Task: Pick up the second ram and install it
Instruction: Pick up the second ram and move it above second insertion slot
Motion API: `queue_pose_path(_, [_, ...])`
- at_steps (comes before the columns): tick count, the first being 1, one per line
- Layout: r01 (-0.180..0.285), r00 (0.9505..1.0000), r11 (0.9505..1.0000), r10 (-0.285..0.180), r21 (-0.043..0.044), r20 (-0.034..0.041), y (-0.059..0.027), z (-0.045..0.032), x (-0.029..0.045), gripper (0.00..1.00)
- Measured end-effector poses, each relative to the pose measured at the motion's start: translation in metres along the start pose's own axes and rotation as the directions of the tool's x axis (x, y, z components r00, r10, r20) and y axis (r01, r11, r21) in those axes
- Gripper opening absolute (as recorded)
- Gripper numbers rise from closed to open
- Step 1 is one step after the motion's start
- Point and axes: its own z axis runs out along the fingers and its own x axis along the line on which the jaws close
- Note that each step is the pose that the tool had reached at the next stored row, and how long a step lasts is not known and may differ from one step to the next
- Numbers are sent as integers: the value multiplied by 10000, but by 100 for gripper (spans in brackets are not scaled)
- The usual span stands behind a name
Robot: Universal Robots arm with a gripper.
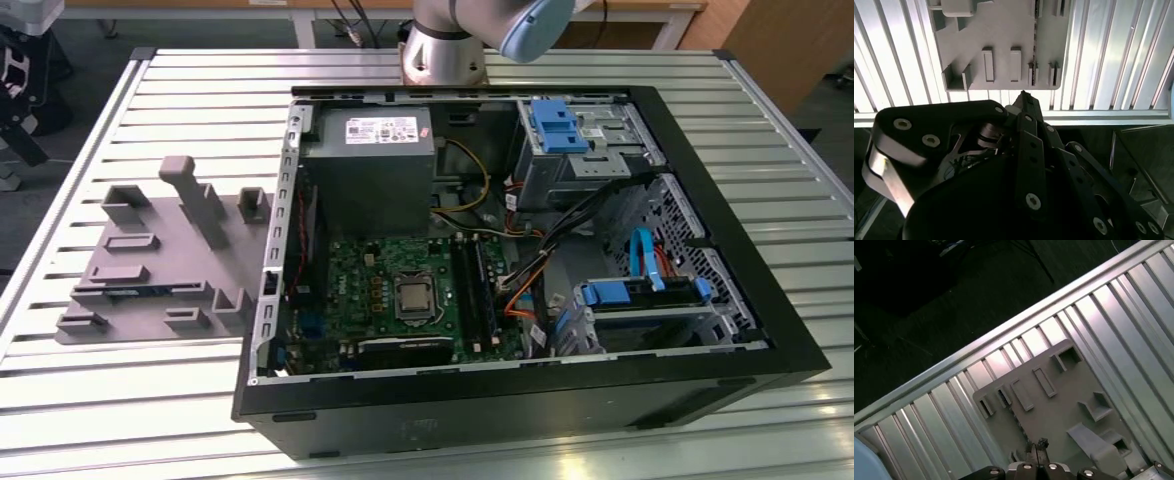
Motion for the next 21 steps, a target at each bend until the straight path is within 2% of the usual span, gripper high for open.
queue_pose_path(4, [536,9986,9986,-536,-2,-20,1,1,2,11])
queue_pose_path(8, [1035,9946,9946,-1035,-5,-40,2,2,4,11])
queue_pose_path(21, [1082,9941,9941,-1082,-6,-42,2,2,4,11])
